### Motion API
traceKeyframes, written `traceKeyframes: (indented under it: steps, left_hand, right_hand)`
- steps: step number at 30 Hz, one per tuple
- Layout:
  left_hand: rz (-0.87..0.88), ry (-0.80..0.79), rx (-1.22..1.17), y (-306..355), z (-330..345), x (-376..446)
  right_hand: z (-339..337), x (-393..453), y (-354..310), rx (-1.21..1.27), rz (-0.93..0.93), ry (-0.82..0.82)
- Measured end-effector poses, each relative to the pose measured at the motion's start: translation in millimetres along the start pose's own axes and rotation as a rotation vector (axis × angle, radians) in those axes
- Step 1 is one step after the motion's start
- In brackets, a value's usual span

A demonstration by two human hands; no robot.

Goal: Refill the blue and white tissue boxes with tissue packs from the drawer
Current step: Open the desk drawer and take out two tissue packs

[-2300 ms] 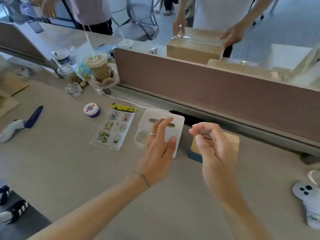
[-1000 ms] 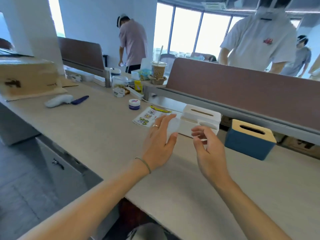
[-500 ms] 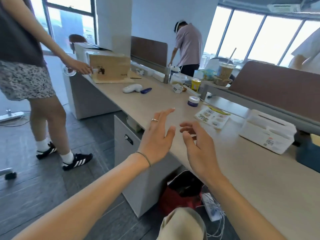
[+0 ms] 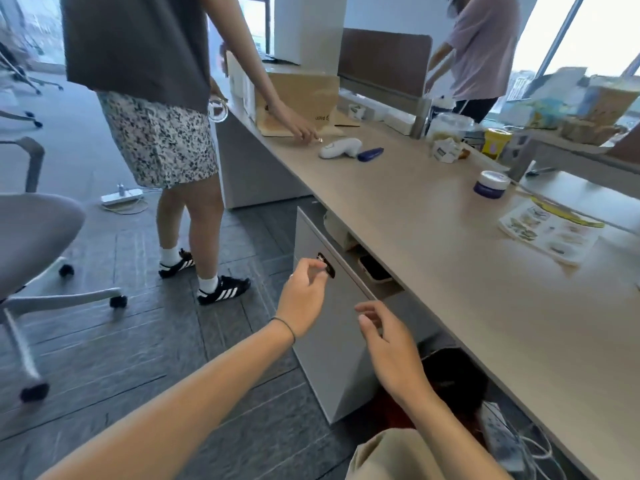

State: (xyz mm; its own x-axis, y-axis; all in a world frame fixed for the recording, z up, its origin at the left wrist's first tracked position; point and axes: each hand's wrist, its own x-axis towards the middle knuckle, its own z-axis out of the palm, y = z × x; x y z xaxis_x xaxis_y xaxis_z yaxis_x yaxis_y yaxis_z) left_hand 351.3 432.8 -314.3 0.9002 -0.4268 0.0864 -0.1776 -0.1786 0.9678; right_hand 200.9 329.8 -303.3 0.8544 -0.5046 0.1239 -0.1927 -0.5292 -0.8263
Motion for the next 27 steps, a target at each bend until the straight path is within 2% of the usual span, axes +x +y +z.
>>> traceKeyframes:
  steps: [7,11,17,21,23,27]
  left_hand:
    - [-0.375,0.082,-0.061,-61,24,69]
    - [-0.473,0.065,-0.079,-71,37,95]
    - [-0.448,0.076,-0.115,-72,58,121]
    - [-0.382,0.144,-0.126,-81,65,129]
    - [-0.342,0.179,-0.1,-84,67,129]
    - [-0.313,0.246,-0.062,-93,75,126]
  right_hand:
    - [11,27,51,0.003,0.376,0.135]
    - [8,34,56,0.06,0.497,0.097]
    - [7,34,54,-0.033,0.412,0.201]
    - [5,41,47,0.044,0.567,0.057]
    - [9,45,54,0.065,0.611,0.039]
    - [18,45,63,-0.076,0.526,0.097]
